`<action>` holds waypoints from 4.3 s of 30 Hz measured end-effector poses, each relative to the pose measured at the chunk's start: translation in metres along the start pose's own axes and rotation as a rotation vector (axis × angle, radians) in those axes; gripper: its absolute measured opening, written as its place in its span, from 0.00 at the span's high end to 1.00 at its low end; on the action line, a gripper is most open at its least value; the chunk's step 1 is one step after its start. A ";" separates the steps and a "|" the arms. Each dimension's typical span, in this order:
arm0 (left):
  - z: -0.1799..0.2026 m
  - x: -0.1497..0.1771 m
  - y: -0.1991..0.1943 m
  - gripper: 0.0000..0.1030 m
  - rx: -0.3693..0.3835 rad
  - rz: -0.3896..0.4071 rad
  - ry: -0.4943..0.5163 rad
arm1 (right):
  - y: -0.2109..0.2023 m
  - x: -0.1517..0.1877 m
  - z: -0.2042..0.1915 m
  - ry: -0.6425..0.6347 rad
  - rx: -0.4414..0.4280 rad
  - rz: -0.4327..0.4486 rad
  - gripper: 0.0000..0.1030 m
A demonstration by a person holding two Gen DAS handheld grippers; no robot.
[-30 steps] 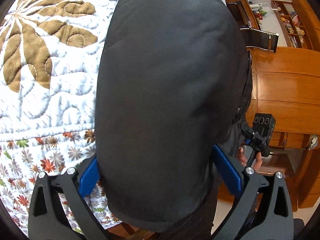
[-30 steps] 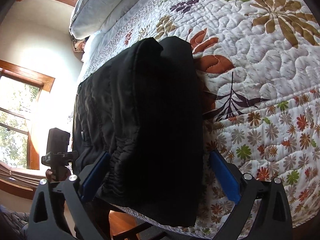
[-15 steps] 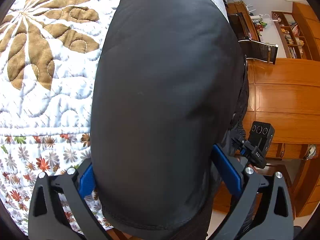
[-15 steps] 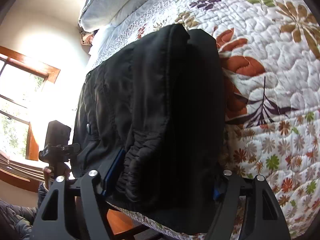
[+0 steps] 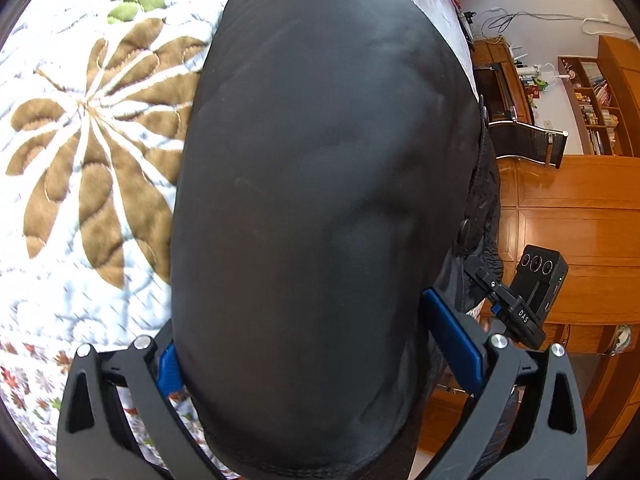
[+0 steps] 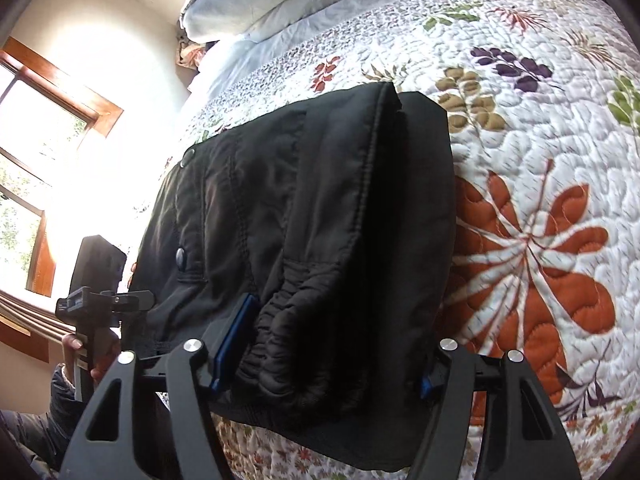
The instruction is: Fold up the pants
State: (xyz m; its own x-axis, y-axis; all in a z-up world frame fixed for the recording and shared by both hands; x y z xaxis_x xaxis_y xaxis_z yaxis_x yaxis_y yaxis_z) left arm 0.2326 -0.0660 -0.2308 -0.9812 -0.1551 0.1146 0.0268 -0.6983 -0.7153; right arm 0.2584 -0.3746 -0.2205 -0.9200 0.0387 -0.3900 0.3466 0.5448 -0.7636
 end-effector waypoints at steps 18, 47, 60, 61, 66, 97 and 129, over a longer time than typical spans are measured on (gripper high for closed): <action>-0.016 -0.096 -0.024 0.03 -0.096 0.058 0.036 | 0.052 -0.074 -0.019 -0.028 -0.028 0.006 0.35; -0.024 -0.169 -0.013 0.02 -0.144 0.091 0.083 | 0.095 -0.151 0.002 -0.024 -0.036 0.032 0.32; -0.036 -0.159 -0.027 0.02 -0.175 0.139 0.146 | 0.084 -0.134 0.010 0.025 -0.043 0.052 0.22; -0.036 -0.158 -0.029 0.02 -0.190 0.151 0.151 | 0.082 -0.133 0.011 0.026 -0.042 0.055 0.22; -0.034 -0.151 -0.037 0.02 -0.243 0.214 0.190 | 0.076 -0.124 0.011 0.020 -0.016 0.070 0.23; -0.017 -0.027 -0.165 0.03 -0.508 0.600 0.257 | -0.064 -0.037 -0.072 -0.152 0.516 0.253 0.03; 0.054 0.062 -0.182 0.02 -0.626 0.726 0.458 | -0.100 -0.004 -0.172 -0.248 0.586 0.346 0.03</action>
State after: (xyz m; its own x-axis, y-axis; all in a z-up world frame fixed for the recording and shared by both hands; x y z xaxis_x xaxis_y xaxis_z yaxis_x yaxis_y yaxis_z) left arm 0.1770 0.0132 -0.0565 -0.7515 -0.0219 -0.6594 0.6597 -0.0401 -0.7505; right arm 0.1956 -0.2856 -0.0542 -0.6955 -0.1018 -0.7113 0.7154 -0.0058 -0.6987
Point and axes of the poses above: each gripper's, at about its wrist camera, not at the fingertips, and y roughly the way its jaws point, z to its right, x to its underside, the point moved 6 cm from there along y, roughly the way its jaws point, and after that the axes turned 6 degrees about -y, right-handed, at the moved point
